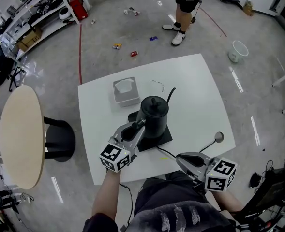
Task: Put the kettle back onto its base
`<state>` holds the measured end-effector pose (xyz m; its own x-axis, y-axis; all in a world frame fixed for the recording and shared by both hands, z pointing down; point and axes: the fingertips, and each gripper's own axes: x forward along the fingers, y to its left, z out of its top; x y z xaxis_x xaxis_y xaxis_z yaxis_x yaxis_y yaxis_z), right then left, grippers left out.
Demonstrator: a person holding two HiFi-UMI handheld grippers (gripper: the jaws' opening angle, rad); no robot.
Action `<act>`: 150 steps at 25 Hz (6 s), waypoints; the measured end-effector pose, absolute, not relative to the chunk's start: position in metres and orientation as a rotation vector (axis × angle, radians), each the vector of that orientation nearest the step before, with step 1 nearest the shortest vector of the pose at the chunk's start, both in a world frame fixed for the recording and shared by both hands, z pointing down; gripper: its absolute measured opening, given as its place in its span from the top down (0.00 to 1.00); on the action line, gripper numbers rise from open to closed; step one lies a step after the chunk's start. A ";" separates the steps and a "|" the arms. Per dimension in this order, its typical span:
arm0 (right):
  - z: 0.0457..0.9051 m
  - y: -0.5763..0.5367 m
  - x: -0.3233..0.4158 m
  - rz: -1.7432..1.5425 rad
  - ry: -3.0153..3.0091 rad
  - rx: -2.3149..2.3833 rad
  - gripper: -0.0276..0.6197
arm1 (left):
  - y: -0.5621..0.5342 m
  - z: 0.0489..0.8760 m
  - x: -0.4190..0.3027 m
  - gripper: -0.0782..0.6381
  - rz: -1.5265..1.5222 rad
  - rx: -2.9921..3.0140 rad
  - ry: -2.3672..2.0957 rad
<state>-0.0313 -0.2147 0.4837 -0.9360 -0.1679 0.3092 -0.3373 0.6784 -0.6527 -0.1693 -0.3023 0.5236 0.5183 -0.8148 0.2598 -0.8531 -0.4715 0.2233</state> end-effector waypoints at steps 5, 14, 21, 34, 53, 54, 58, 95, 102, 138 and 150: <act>0.481 -0.212 -0.040 1.094 -2.657 0.378 0.95 | -0.291 0.524 -0.165 0.79 0.150 2.470 -1.372; 0.483 -0.213 -0.037 1.094 -2.648 0.347 0.95 | -0.275 0.546 -0.155 0.78 0.302 2.447 -1.352; 0.482 -0.206 -0.048 1.081 -2.657 0.343 0.95 | -0.263 0.552 -0.158 0.78 0.417 2.483 -1.328; 0.484 -0.200 -0.056 1.080 -2.662 0.335 0.95 | -0.245 0.563 -0.163 0.78 0.512 2.520 -1.250; 0.498 -0.202 -0.057 1.082 -2.656 0.373 0.95 | -0.272 0.585 -0.198 0.75 0.716 2.457 -1.384; 0.501 -0.204 -0.060 1.081 -2.662 0.364 0.95 | -0.278 0.588 -0.209 0.73 0.740 2.426 -1.438; 0.507 -0.200 -0.075 1.069 -2.676 0.336 0.95 | -0.291 0.596 -0.240 0.73 0.783 2.347 -1.552; 0.467 -0.183 -0.110 0.915 -2.718 0.289 0.95 | -0.268 0.591 -0.254 0.39 0.742 2.239 -1.470; 0.467 -0.155 -0.139 0.816 -2.730 0.223 0.95 | -0.219 0.558 -0.287 0.38 0.751 2.270 -1.526; 0.408 -0.079 -0.080 0.574 -2.943 -0.025 0.95 | -0.106 0.440 -0.160 0.89 0.182 2.352 -1.705; 0.396 -0.021 0.034 0.702 -2.983 -0.108 0.95 | -0.038 0.425 -0.043 0.89 0.305 2.298 -1.750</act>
<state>0.0337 -0.0209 0.3957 -0.9947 0.0856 0.0569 0.0512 0.8928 -0.4475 -0.0435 -0.0384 0.4251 0.2622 -0.9155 0.3052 -0.9647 -0.2562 0.0605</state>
